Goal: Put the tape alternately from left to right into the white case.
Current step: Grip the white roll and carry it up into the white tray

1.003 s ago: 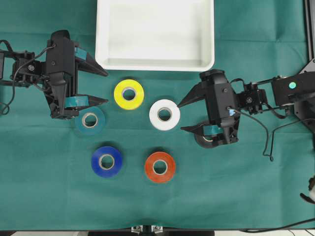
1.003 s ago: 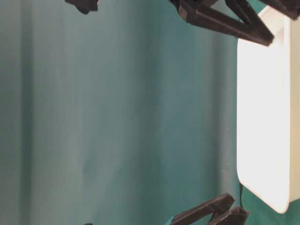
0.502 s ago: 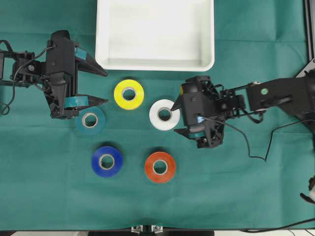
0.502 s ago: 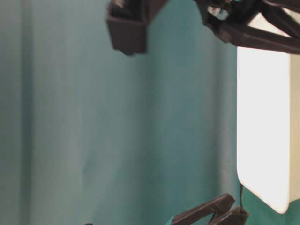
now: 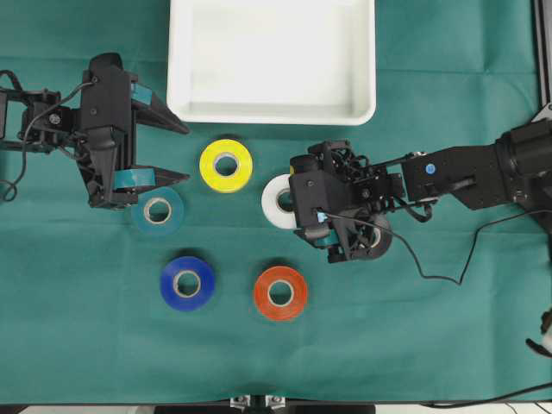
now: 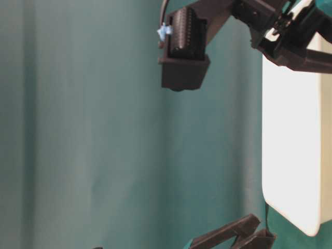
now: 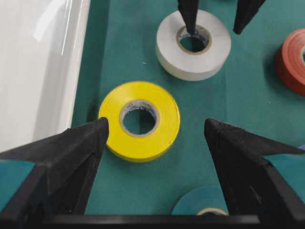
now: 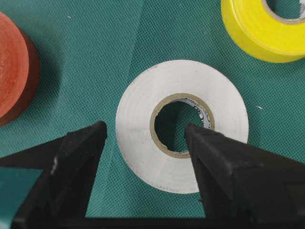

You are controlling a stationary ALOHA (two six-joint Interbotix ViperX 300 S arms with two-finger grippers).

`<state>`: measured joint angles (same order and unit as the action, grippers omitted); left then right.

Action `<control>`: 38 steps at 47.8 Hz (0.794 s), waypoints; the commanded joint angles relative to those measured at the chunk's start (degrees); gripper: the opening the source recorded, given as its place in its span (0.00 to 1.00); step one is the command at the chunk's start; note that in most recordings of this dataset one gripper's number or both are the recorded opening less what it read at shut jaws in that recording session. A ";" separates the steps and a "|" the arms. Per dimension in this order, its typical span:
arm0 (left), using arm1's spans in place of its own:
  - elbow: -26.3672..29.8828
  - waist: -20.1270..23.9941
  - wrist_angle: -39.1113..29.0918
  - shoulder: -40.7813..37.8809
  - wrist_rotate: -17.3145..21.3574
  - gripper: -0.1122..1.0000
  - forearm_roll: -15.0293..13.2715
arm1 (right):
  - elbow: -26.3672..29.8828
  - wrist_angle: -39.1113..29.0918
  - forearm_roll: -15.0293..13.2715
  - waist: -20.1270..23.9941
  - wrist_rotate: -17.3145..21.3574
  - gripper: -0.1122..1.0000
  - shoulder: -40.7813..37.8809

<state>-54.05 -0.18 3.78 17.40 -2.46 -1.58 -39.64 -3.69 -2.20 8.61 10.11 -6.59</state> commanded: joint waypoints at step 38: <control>0.09 -0.18 0.26 0.44 -0.09 0.89 0.00 | 2.72 0.18 0.00 0.18 0.09 0.61 -2.20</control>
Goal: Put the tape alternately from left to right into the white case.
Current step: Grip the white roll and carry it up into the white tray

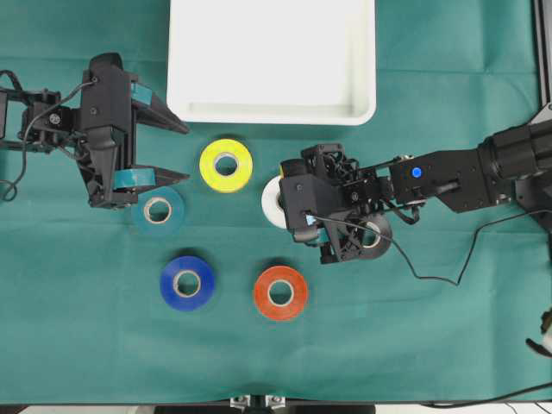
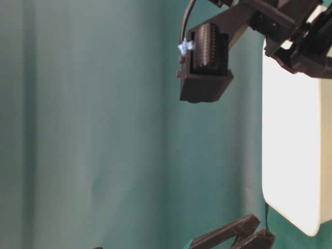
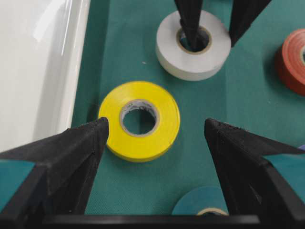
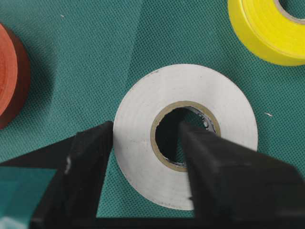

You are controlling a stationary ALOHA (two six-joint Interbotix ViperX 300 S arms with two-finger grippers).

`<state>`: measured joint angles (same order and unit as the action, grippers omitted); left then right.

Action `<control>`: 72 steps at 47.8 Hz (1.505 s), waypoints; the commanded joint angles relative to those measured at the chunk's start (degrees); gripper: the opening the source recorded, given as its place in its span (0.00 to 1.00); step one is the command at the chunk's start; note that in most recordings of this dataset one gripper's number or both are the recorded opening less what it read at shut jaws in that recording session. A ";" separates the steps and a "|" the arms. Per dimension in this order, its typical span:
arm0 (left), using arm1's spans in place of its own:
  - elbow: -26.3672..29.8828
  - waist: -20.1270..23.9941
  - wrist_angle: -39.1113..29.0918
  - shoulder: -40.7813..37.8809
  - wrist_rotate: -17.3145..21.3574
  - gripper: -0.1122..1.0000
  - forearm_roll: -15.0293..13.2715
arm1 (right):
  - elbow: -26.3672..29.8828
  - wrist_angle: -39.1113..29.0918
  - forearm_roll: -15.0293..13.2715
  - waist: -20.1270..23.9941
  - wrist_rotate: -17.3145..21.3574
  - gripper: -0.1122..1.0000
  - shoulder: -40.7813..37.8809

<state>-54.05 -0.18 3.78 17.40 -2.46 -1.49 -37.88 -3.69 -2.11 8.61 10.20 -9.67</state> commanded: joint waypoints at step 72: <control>-0.18 -0.18 0.26 0.35 -0.09 0.89 -0.18 | 0.88 -6.42 -3.08 -4.66 -0.26 0.35 13.89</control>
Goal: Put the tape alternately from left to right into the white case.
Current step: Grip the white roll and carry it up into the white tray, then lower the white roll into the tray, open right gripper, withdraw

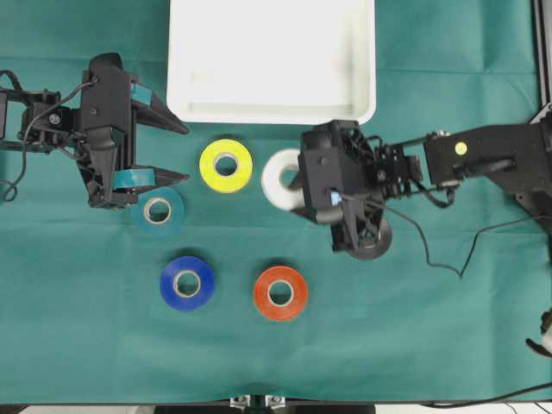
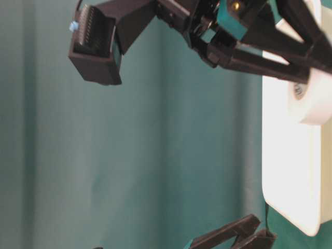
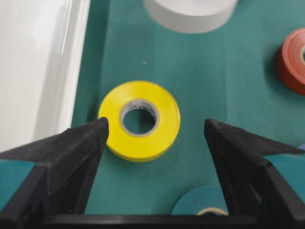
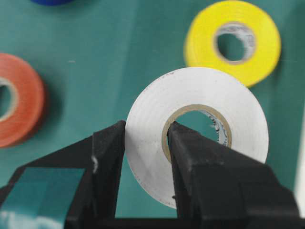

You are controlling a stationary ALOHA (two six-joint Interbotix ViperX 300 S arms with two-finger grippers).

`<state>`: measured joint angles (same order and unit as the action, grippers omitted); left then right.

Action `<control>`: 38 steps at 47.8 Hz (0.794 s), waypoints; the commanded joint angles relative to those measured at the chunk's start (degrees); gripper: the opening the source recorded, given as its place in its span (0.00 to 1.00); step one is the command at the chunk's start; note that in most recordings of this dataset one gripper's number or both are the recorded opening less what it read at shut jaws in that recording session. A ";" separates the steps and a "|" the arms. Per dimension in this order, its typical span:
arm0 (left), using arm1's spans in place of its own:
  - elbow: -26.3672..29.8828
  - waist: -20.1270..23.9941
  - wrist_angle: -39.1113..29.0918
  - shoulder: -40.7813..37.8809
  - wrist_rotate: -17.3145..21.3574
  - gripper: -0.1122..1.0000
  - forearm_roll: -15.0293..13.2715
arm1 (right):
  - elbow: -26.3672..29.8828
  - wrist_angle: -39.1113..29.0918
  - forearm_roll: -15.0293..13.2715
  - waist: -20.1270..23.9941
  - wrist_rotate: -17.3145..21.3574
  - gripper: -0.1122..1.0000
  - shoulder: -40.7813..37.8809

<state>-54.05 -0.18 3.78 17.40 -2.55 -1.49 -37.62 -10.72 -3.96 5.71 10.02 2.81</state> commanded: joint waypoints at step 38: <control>-0.35 -0.70 0.26 0.44 0.00 0.89 -0.09 | 4.83 6.86 -4.31 -18.98 -0.44 0.35 -7.82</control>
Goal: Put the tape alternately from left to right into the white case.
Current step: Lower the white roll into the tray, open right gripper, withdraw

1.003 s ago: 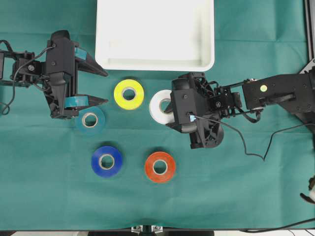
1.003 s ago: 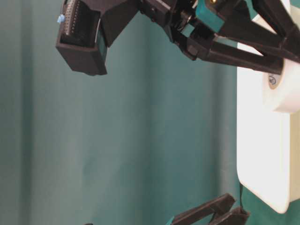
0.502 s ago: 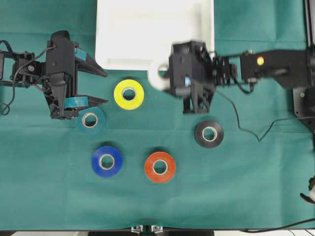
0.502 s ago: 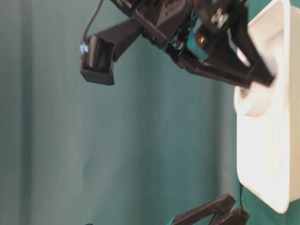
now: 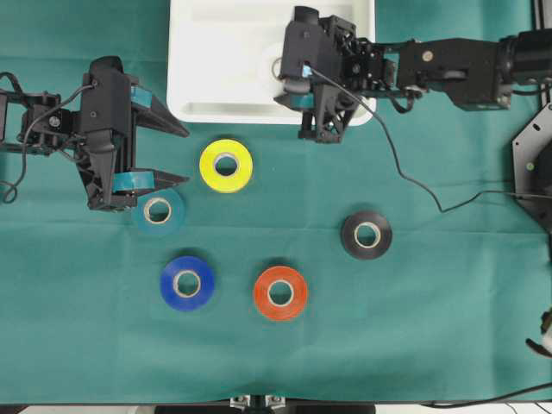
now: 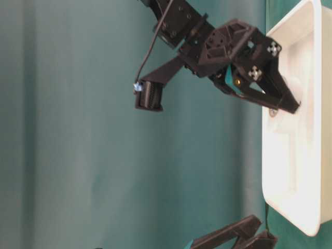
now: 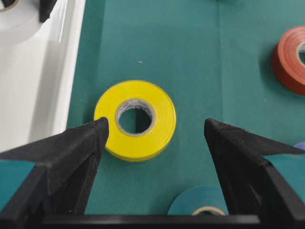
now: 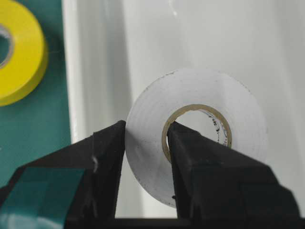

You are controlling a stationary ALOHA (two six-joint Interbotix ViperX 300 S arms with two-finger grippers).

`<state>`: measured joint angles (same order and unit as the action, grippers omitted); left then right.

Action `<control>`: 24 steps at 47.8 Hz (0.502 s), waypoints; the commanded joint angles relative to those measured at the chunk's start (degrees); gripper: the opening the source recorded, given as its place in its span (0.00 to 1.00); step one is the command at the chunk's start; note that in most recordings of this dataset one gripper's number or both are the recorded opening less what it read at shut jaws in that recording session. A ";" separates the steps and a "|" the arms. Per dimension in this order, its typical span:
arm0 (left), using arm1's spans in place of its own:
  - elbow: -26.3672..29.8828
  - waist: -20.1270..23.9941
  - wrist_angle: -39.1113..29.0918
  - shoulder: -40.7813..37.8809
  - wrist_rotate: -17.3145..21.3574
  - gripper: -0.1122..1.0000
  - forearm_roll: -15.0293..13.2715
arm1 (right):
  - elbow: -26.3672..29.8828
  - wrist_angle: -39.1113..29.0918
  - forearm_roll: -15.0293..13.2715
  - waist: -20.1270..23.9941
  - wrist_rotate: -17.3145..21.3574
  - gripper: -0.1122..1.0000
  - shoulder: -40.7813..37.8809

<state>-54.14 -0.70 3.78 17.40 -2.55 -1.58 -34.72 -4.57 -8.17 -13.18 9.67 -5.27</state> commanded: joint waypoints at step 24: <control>-0.35 -0.18 0.26 0.35 -0.09 0.89 0.00 | 4.48 0.70 -1.32 -1.32 0.09 0.35 -2.81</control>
<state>-54.14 -0.70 3.78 17.40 -2.55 -1.58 -31.55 -4.39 -9.32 -14.33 9.67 -9.14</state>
